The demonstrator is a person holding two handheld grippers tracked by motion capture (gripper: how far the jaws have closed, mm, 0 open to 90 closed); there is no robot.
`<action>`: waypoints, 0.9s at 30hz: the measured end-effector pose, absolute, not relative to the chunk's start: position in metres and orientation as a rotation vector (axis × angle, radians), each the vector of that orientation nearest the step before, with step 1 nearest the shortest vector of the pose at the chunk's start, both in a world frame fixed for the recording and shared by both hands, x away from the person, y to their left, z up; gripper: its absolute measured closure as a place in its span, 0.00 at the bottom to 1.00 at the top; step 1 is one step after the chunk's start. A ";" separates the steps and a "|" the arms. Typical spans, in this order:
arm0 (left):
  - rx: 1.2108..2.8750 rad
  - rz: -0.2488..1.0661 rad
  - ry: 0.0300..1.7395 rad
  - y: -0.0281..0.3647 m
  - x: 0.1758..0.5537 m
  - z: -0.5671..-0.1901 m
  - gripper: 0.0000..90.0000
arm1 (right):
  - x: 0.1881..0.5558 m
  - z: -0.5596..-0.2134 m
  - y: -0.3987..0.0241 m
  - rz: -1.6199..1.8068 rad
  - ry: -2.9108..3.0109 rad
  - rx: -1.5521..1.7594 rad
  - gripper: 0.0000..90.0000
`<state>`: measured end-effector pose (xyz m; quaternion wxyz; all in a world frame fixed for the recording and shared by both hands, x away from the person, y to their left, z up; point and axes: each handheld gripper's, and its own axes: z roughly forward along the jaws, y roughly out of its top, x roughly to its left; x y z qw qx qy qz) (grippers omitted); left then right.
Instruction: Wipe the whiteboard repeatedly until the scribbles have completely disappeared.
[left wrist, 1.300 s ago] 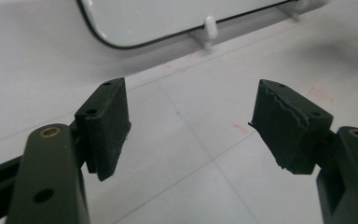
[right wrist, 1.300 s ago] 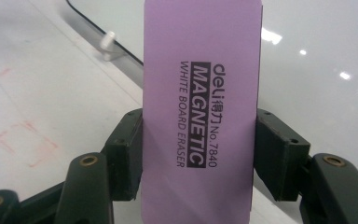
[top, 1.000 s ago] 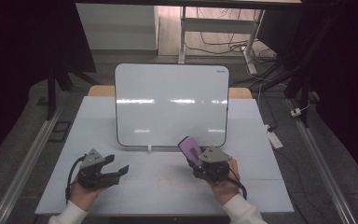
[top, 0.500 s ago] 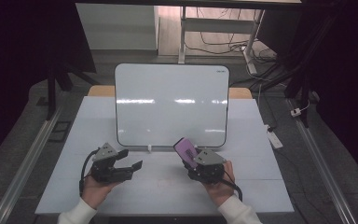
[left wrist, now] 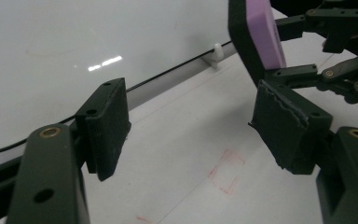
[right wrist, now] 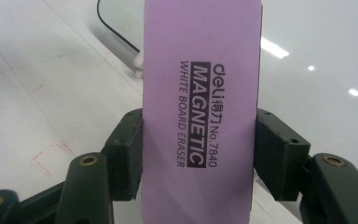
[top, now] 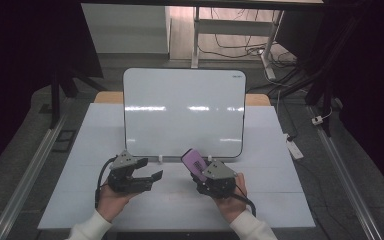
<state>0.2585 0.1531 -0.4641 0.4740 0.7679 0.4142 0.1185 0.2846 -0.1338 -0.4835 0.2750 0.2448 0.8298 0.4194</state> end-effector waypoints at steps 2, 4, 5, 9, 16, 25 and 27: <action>1.877 0.289 1.010 0.151 0.259 -0.463 0.31 | 0.284 -0.484 -0.134 1.132 2.229 0.658 0.45; 1.880 0.287 1.005 0.148 0.260 -0.463 0.31 | 0.284 -0.484 -0.133 1.134 2.226 0.660 0.45; 1.880 0.283 1.002 0.147 0.261 -0.462 0.31 | 0.284 -0.484 -0.133 1.136 2.225 0.658 0.45; 1.881 0.268 0.991 0.139 0.263 -0.461 0.31 | 0.283 -0.484 -0.131 1.140 2.224 0.653 0.45; 1.883 0.256 0.975 0.128 0.268 -0.459 0.31 | 0.280 -0.485 -0.127 1.146 2.222 0.637 0.45; 1.876 0.232 0.966 0.117 0.274 -0.457 0.31 | 0.278 -0.485 -0.123 1.160 2.209 0.630 0.45; 1.872 0.226 0.967 0.115 0.275 -0.457 0.31 | 0.277 -0.485 -0.123 1.163 2.209 0.625 0.45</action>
